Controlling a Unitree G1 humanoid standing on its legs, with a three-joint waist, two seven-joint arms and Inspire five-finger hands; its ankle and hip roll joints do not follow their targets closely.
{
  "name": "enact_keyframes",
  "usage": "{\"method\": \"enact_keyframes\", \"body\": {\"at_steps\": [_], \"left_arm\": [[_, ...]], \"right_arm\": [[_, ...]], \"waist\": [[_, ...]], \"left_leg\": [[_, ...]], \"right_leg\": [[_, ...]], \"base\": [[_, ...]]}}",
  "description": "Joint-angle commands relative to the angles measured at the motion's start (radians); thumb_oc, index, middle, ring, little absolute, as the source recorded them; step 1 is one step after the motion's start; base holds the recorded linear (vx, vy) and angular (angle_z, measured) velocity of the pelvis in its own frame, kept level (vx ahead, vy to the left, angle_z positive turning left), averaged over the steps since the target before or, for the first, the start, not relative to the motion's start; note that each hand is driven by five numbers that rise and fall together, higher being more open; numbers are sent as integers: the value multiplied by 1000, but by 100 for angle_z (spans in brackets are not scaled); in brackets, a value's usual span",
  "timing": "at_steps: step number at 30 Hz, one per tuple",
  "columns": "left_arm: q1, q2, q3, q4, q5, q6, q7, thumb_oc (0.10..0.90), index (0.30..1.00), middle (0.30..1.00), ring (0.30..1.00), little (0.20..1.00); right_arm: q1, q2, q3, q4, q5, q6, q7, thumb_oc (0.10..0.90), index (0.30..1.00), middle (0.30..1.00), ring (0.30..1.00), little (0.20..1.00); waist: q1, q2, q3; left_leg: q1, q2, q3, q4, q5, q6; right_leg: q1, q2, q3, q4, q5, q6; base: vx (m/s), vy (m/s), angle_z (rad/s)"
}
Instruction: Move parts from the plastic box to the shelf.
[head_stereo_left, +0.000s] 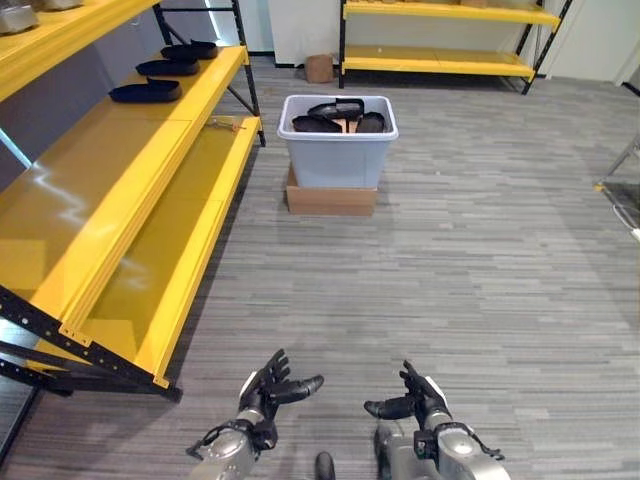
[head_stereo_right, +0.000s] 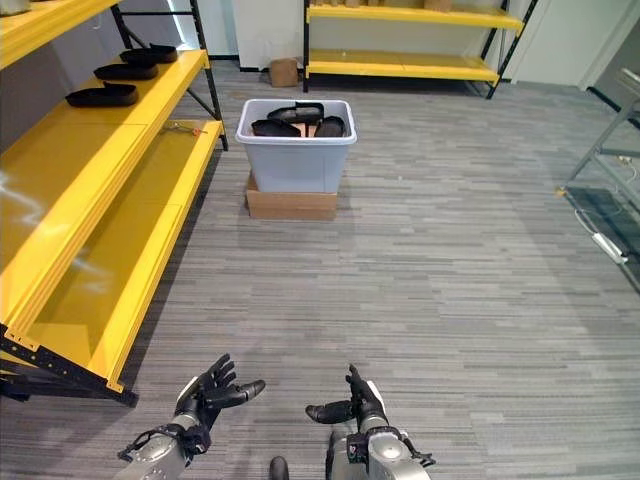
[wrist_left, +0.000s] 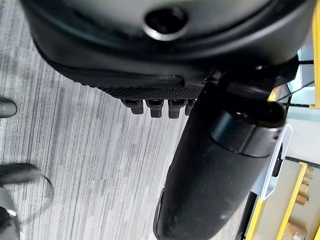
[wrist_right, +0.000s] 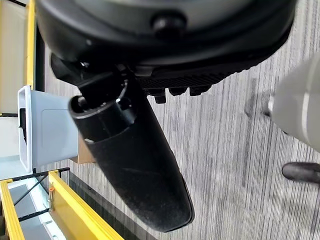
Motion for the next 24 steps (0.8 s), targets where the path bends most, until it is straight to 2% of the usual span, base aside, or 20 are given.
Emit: {"method": "enact_keyframes", "body": {"at_steps": [1, 5, 6, 7, 8, 11, 13, 15, 16, 17, 18, 20, 22, 23, 24], "left_arm": [[-73, -13, 18, -60, 0, -110, -10, 900, 1000, 1000, 1000, 1000], [-86, -26, 5, -60, 4, -111, -9, 900, 1000, 1000, 1000, 1000], [-96, -45, -8, -46, -1, -109, -16, 900, 1000, 1000, 1000, 1000], [-100, -46, -9, -44, -4, -108, -18, 900, 1000, 1000, 1000, 1000], [-100, -46, -12, -51, -2, -102, -23, 900, 1000, 1000, 1000, 1000], [-103, -52, -19, -54, -3, -98, -21, 900, 1000, 1000, 1000, 1000], [-102, -54, -23, -61, -7, -97, -21, 900, 1000, 1000, 1000, 1000], [-92, -54, -16, -64, -10, -94, -19, 900, 1000, 1000, 1000, 1000], [-91, -54, -17, -64, -10, -94, -19, 900, 1000, 1000, 1000, 1000], [-82, -55, -14, -67, -11, -92, -15, 900, 1000, 1000, 1000, 1000], [-79, -55, -12, -66, -9, -89, -14, 900, 1000, 1000, 1000, 1000], [-71, -52, -8, -72, -7, -83, -20, 900, 1000, 1000, 1000, 1000], [-63, -40, -2, -72, -2, -83, -26, 900, 1000, 1000, 1000, 1000], [-60, -38, -3, -67, 0, -83, -29, 900, 1000, 1000, 1000, 1000], [-58, -38, -1, -62, 2, -85, -28, 900, 1000, 1000, 1000, 1000]], "right_arm": [[-94, 27, -7, -47, 17, -94, -29, 900, 1000, 1000, 1000, 1000], [-91, 22, -12, -52, 9, -96, -34, 900, 1000, 1000, 1000, 1000], [-102, 12, -19, -43, 17, -101, -40, 900, 1000, 1000, 1000, 1000], [-101, 5, -24, -47, 19, -102, -37, 900, 1000, 1000, 1000, 1000], [-99, -8, -34, -50, 17, -99, -31, 900, 1000, 1000, 1000, 1000], [-99, -23, -40, -54, 13, -96, -34, 900, 1000, 1000, 1000, 1000], [-98, -36, -43, -55, 13, -98, -33, 900, 1000, 1000, 1000, 1000], [-95, -45, -49, -69, 14, -94, -33, 900, 1000, 1000, 1000, 1000], [-95, -45, -49, -69, 14, -94, -33, 900, 1000, 1000, 1000, 1000], [-92, -52, -52, -70, 11, -90, -34, 900, 1000, 1000, 1000, 1000], [-90, -53, -54, -72, 7, -88, -35, 900, 1000, 1000, 1000, 1000], [-83, -51, -64, -79, 6, -83, -36, 900, 1000, 1000, 1000, 1000], [-81, -45, -69, -83, 2, -85, -35, 900, 1000, 1000, 1000, 1000], [-78, -43, -69, -79, -2, -85, -33, 900, 1000, 1000, 1000, 1000], [-76, -38, -66, -73, -6, -84, -31, 900, 1000, 1000, 1000, 1000]], "waist": [[-29, -24, -29], [-41, -31, -39], [-45, -27, -78], [-53, -22, -84], [-59, -13, -96], [-67, -12, -104], [-63, -28, -96], [-45, -46, -86], [-46, -45, -86], [-23, -64, -68], [-17, -77, -66], [-1, -98, -53], [8, -109, -50], [17, -107, -45], [27, -95, -44]], "left_leg": [[88, -6, -77, -14, -73, -72], [123, -5, -82, -14, -112, -86], [158, 4, -92, -12, -144, -83], [160, 15, -101, 16, -155, -86], [169, 38, -106, 67, -168, -97], [135, 55, -91, 240, -132, -135], [61, 55, -78, 429, -74, -162], [-26, 37, -81, 616, -7, -189], [-28, 39, -82, 620, -9, -189], [-95, 5, -93, 735, 7, -182], [-134, 9, -75, 729, 5, -171], [-220, 55, -20, 658, -41, -138], [-242, 98, 5, 473, -54, -119], [-233, 114, 9, 359, -40, -119], [-247, 129, -4, 265, 17, -132]], "right_leg": [[2, 25, -48, -184, 303, 0], [32, 47, -27, -236, 294, -2], [57, 60, -41, -210, 286, -22], [62, 64, -41, -196, 270, -31], [82, 68, -76, -177, 226, -53], [136, 80, -90, -183, 185, -77], [179, 83, -84, -200, 171, -97], [223, 84, -79, -217, 152, -122], [223, 86, -80, -217, 152, -122], [259, 79, -65, -233, 144, -132], [272, 70, -64, -242, 141, -132], [310, 54, -50, -259, 140, -124], [329, 52, -45, -266, 122, -113], [347, 55, -37, -267, 105, -110], [360, 68, -31, -265, 89, -112]], "base": [[203, -37, 6], [249, -48, 21], [445, -104, 44], [652, -174, 64], [408, -142, 42], [305, -128, 30], [205, -135, 11], [165, -128, -2], [142, -105, -17], [134, -91, -15], [195, -109, -21], [169, -28, 5], [185, 51, 12], [214, 98, -13], [243, 122, -26]]}}
